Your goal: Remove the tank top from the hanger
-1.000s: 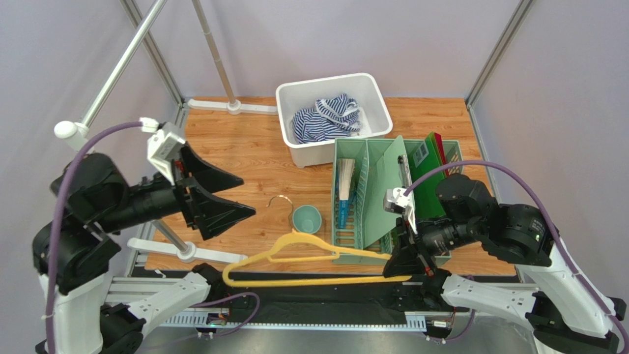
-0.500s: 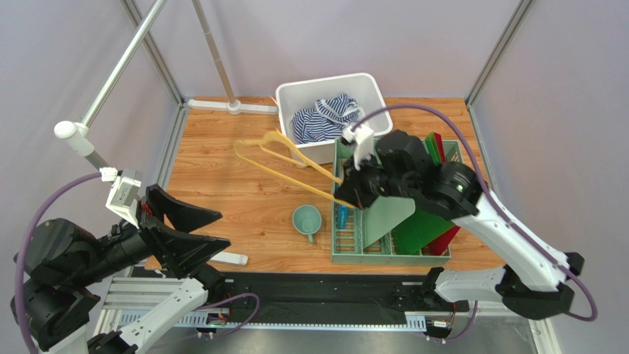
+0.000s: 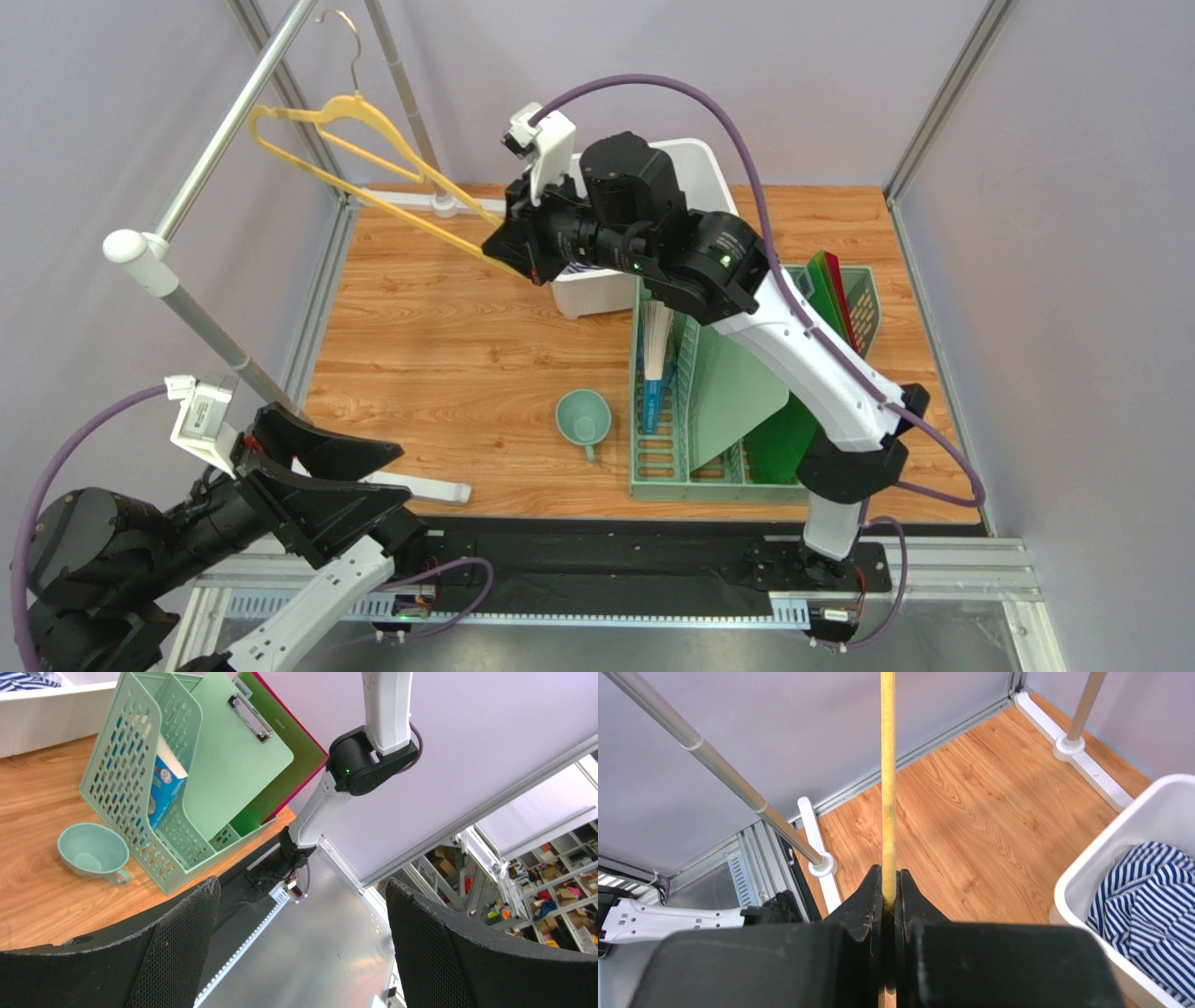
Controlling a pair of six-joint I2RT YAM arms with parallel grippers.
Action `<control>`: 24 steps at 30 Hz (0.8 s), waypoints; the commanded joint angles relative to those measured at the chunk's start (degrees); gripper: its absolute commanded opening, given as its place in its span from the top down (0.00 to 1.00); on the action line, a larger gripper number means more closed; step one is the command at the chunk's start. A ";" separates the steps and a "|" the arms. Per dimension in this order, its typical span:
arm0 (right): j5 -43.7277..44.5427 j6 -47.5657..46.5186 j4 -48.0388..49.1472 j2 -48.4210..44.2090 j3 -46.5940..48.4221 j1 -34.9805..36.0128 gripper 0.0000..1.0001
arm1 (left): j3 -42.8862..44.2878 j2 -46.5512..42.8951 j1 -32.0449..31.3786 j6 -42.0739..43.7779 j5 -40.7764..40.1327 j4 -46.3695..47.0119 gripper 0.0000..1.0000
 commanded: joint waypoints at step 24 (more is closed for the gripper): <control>1.39 -1.68 10.76 14.25 11.19 5.87 1.00 | 4.43 0.15 0.28 -1.32 -2.56 -9.59 0.10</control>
